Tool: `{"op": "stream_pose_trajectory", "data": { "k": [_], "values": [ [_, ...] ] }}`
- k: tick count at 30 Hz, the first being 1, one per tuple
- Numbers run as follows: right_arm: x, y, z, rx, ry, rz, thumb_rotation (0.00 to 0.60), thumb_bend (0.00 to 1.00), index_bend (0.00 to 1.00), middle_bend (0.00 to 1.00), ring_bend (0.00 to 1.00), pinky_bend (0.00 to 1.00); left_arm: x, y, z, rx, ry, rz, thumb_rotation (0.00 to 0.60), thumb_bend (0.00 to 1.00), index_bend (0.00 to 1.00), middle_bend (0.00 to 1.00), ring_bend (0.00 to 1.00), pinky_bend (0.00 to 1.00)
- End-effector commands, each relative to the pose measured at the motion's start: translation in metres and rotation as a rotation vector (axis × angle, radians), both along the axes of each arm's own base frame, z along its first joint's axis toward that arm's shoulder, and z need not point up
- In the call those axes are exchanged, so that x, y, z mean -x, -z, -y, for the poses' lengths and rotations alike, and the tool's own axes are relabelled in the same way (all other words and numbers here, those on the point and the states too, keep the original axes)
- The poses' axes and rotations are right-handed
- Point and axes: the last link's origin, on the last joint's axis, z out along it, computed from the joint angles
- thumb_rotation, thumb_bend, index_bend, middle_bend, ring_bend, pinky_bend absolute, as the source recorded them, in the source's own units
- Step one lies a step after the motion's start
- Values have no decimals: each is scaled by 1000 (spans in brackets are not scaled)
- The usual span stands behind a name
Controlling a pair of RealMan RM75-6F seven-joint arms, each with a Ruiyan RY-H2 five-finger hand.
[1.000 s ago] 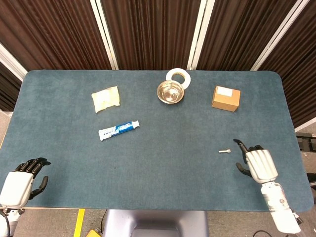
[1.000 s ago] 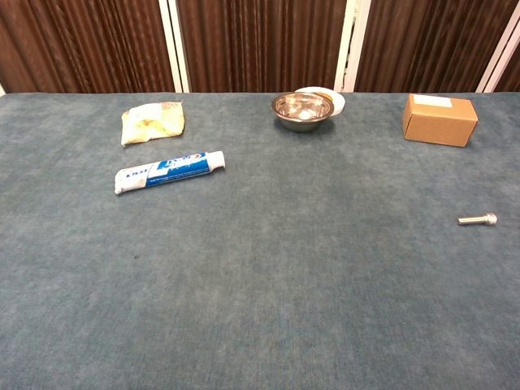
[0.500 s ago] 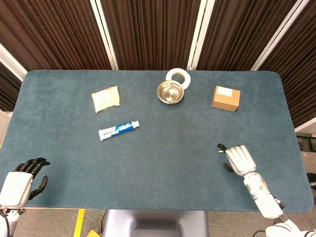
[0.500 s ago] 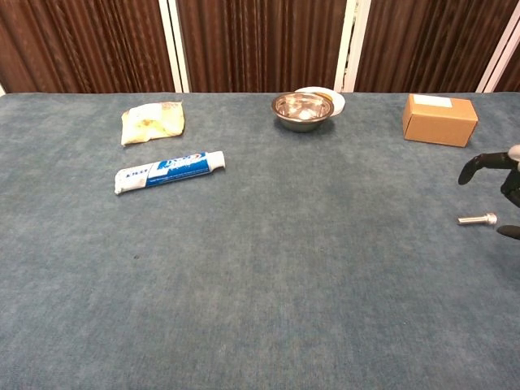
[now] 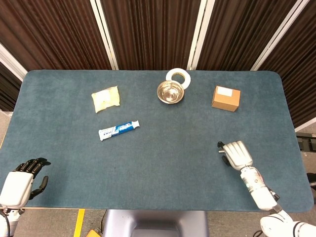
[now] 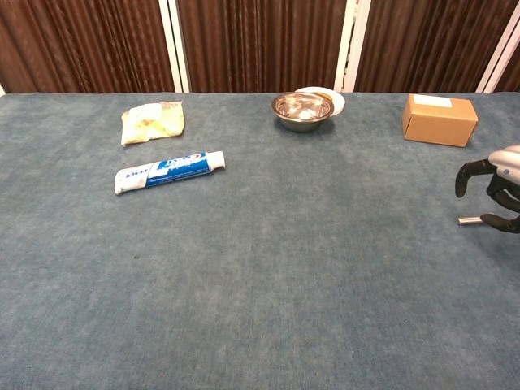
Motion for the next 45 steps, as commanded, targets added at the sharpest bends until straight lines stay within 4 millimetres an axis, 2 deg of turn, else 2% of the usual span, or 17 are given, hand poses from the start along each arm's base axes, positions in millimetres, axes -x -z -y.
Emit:
{"op": "stream_pose_trajectory", "data": {
  "k": [1, 13, 45],
  "values": [
    [3, 7, 7, -7, 17, -3, 600, 478, 453, 943, 850, 760, 0, 0, 0, 0, 0, 1, 600, 452, 347, 296, 294, 421],
    [11, 19, 19, -4, 47, -9, 600, 478, 455, 945, 852, 764, 1, 0, -1, 0, -5, 5, 600, 451, 347, 297, 293, 421],
    [17, 29, 20, 11, 42, 36, 600, 476, 529, 962, 873, 787, 1, 0, -1, 0, -4, 3, 600, 452, 348, 298, 293, 421]
  ]
}}
